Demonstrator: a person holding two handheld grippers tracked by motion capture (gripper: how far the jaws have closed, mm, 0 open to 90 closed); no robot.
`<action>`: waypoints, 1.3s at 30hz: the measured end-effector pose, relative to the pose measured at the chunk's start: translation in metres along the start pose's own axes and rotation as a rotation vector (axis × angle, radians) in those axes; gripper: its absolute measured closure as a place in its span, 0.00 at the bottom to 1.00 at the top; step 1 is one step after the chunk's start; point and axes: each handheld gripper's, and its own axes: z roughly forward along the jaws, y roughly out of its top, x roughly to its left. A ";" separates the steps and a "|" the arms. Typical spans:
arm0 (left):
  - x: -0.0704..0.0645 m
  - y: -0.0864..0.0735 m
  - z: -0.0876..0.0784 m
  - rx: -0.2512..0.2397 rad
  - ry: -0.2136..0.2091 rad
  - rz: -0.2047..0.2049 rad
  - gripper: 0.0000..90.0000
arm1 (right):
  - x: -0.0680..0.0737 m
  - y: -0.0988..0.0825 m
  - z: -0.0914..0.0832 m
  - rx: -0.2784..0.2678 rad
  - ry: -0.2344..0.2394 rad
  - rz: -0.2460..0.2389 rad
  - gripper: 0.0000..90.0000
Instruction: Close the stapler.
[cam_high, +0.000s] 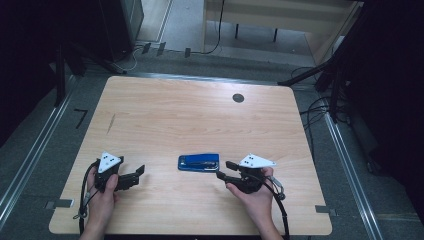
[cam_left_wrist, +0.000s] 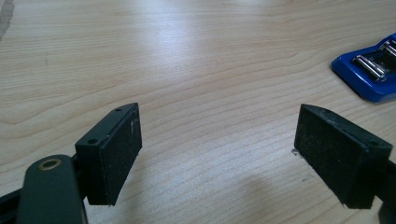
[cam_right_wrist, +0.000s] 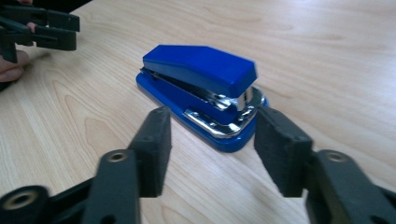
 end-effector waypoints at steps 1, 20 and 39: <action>0.000 0.000 0.000 0.000 0.000 0.000 0.17 | -0.003 0.001 -0.006 -0.008 -0.010 -0.004 0.42; 0.000 0.000 -0.001 -0.003 0.004 -0.003 0.17 | -0.042 -0.012 -0.071 -0.107 -0.124 0.047 0.22; 0.000 0.000 -0.001 -0.002 0.006 -0.003 0.17 | -0.085 -0.046 -0.135 -0.166 -0.281 0.108 0.09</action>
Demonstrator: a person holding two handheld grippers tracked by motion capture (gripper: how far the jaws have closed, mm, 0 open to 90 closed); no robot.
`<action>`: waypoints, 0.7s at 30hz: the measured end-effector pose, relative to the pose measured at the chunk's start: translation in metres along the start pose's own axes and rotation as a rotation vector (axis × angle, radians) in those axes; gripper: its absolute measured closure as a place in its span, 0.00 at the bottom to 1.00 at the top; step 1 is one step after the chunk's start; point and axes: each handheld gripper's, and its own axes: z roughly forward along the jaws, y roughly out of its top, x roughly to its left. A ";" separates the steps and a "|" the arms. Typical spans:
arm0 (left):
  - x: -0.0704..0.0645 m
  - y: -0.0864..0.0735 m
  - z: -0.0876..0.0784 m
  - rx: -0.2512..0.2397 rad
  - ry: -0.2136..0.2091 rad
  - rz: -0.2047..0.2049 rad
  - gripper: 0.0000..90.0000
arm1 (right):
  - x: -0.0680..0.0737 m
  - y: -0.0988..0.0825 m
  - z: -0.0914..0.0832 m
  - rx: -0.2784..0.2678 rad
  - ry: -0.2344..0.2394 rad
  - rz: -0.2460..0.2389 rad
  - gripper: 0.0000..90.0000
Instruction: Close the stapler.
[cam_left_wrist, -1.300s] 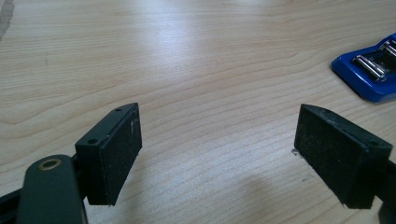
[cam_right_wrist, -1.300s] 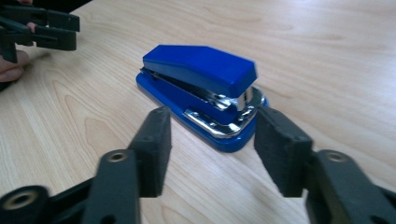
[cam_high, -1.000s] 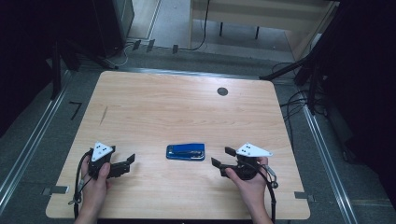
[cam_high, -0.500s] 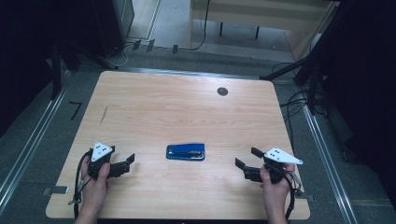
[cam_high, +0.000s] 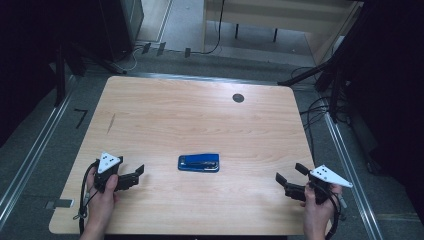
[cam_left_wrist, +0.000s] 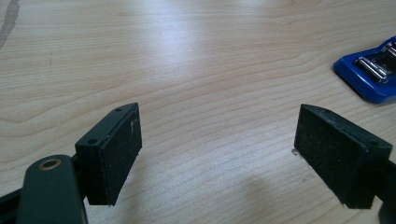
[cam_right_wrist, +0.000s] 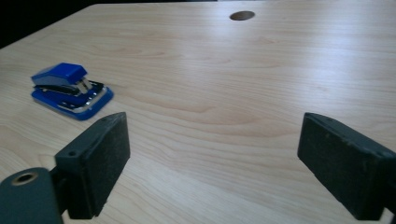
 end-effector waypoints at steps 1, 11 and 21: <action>0.000 0.000 0.000 0.000 0.002 0.000 0.17 | -0.004 -0.002 -0.004 0.009 -0.021 -0.003 0.07; 0.000 0.000 0.000 -0.002 0.005 0.001 0.17 | -0.021 -0.015 -0.030 -0.006 -0.054 0.017 0.00; -0.001 0.000 0.000 -0.002 0.013 -0.002 0.17 | -0.050 -0.034 -0.055 -0.009 -0.114 0.056 0.00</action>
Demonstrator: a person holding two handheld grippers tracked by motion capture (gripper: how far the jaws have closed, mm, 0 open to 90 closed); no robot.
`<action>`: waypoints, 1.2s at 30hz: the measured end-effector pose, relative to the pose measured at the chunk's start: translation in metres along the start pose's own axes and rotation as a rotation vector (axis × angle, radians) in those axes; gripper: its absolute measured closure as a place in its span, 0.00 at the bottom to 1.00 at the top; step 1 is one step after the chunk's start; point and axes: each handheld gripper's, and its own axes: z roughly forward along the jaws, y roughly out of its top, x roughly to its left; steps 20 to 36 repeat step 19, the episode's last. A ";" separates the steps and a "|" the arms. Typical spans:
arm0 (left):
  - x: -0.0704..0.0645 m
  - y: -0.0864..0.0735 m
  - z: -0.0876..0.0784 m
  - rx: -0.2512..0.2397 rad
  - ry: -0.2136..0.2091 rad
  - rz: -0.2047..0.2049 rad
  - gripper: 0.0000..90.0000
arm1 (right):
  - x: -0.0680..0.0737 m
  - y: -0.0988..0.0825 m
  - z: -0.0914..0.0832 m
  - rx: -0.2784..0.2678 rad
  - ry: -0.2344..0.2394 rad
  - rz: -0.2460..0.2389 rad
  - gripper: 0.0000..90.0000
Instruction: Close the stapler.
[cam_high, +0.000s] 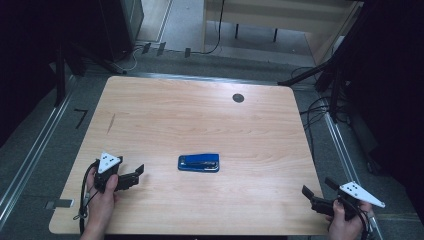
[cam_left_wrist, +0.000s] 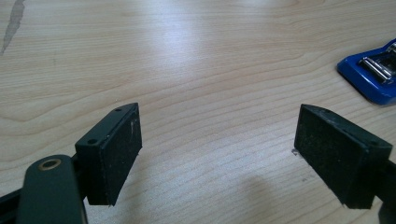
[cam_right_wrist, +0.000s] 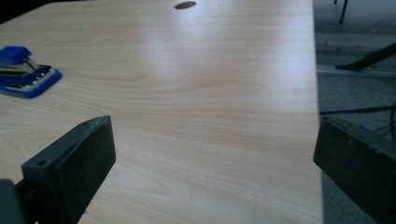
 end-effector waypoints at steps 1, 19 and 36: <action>0.000 0.000 0.000 -0.001 0.001 0.001 0.17 | -0.002 -0.001 -0.001 -0.002 0.007 0.014 0.00; -0.001 0.000 0.001 0.007 0.019 0.002 0.17 | -0.019 -0.015 0.008 -0.001 0.010 0.063 0.00; -0.001 0.000 0.001 0.007 0.019 0.002 0.17 | -0.019 -0.015 0.008 -0.001 0.010 0.063 0.00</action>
